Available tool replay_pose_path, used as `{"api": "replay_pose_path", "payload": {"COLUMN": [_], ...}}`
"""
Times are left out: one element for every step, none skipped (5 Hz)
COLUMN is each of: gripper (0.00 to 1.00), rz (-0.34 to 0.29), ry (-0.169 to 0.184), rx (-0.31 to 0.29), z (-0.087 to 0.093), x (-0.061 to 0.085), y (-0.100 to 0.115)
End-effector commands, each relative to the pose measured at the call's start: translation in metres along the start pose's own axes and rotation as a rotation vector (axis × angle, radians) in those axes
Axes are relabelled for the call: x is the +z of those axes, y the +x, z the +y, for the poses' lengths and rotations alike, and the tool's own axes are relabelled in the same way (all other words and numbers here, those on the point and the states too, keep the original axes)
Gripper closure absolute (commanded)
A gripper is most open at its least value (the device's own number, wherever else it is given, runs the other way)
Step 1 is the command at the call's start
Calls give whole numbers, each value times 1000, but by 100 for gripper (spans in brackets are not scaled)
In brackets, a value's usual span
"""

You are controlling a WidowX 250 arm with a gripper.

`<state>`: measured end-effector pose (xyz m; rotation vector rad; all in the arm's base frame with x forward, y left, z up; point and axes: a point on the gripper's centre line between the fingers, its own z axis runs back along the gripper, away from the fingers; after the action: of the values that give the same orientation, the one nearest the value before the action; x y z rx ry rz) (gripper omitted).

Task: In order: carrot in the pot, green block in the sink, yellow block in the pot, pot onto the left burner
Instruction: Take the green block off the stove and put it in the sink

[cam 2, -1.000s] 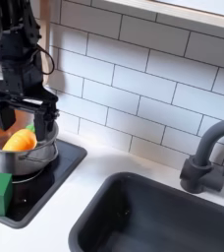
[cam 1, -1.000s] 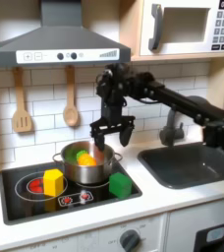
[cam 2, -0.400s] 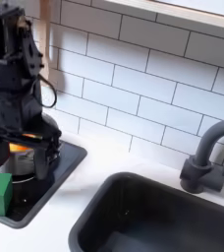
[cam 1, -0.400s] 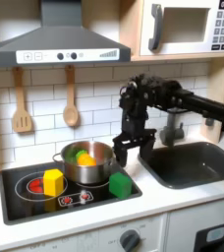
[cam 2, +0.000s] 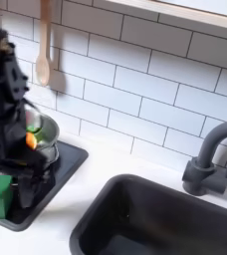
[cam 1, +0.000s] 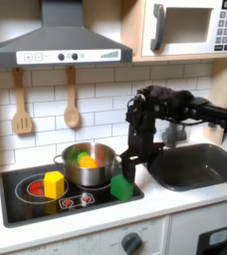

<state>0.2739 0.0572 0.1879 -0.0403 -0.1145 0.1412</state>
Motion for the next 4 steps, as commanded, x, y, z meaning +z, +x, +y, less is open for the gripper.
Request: {"api": "replay_pose_path", "payload": {"gripper": [0,0,0,0], "rz": [-2,-1,7,27], "ry": [0,-1,1,1], "rx": [30,32,15,15], "z": [16,19,17,16], "x": [3,-1,-7,-15], "y": [-15,-9,-1,8]}}
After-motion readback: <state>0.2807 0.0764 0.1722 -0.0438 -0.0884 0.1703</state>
